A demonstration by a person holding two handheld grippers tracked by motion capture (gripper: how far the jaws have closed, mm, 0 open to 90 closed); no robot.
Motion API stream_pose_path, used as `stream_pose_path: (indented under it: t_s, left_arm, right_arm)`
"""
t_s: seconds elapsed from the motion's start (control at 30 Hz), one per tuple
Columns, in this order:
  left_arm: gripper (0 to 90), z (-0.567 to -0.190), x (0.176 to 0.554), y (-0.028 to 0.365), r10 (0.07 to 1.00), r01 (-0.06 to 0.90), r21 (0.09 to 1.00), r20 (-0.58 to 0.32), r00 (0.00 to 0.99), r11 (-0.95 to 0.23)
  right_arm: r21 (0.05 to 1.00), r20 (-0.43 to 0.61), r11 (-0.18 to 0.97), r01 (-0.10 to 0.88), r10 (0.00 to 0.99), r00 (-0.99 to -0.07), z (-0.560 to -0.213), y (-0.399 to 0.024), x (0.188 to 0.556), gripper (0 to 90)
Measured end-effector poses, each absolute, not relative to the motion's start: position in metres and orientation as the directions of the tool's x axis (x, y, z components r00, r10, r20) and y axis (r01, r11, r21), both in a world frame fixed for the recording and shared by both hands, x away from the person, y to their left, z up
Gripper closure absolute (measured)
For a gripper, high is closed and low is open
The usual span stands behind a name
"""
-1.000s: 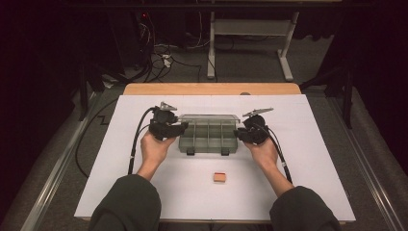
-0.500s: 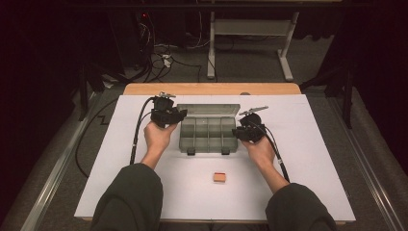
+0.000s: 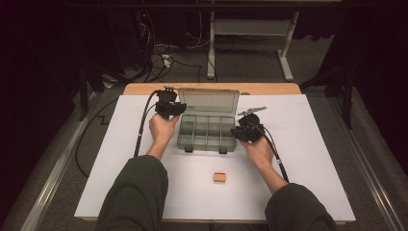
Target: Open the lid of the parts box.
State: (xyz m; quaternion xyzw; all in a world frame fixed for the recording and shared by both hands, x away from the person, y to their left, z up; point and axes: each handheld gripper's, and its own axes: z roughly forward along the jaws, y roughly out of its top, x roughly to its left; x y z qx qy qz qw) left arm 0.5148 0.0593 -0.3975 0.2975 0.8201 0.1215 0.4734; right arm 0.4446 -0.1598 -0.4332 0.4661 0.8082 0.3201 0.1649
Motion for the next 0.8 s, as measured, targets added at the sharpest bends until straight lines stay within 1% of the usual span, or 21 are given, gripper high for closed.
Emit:
stream_pose_path:
  t_s: [0.1, 0.2, 0.4, 0.53, 0.63, 0.8]
  left_arm:
    - [72.7, -0.402, 0.520, 0.061, 0.587, 0.375, 0.460, -0.709, -0.391, 0.805]
    - [72.6, -0.404, 0.520, 0.060, 0.600, 0.377, 0.474, -0.702, -0.384, 0.796]
    - [68.7, -0.404, 0.522, 0.059, 0.593, 0.365, 0.475, -0.717, -0.367, 0.801]
    - [68.7, -0.409, 0.529, 0.059, 0.585, 0.360, 0.468, -0.716, -0.381, 0.807]
    - [68.8, -0.420, 0.537, 0.057, 0.593, 0.369, 0.468, -0.694, -0.409, 0.803]
    - [68.9, -0.430, 0.542, 0.054, 0.585, 0.376, 0.452, -0.682, -0.439, 0.809]
  right_arm:
    - [0.671, 0.029, 0.363, 0.646, 0.858, -0.512, -0.433, -0.159, 0.445, 72.3]
    - [0.671, 0.028, 0.365, 0.646, 0.857, -0.514, -0.433, -0.159, 0.445, 72.3]
    - [0.663, 0.028, 0.374, 0.648, 0.853, -0.521, -0.432, -0.159, 0.446, 72.3]
    - [0.657, 0.026, 0.381, 0.651, 0.851, -0.524, -0.431, -0.159, 0.447, 72.3]
    - [0.653, 0.024, 0.385, 0.652, 0.850, -0.526, -0.431, -0.159, 0.447, 72.3]
    - [0.653, 0.026, 0.384, 0.652, 0.849, -0.527, -0.431, -0.159, 0.447, 72.3]
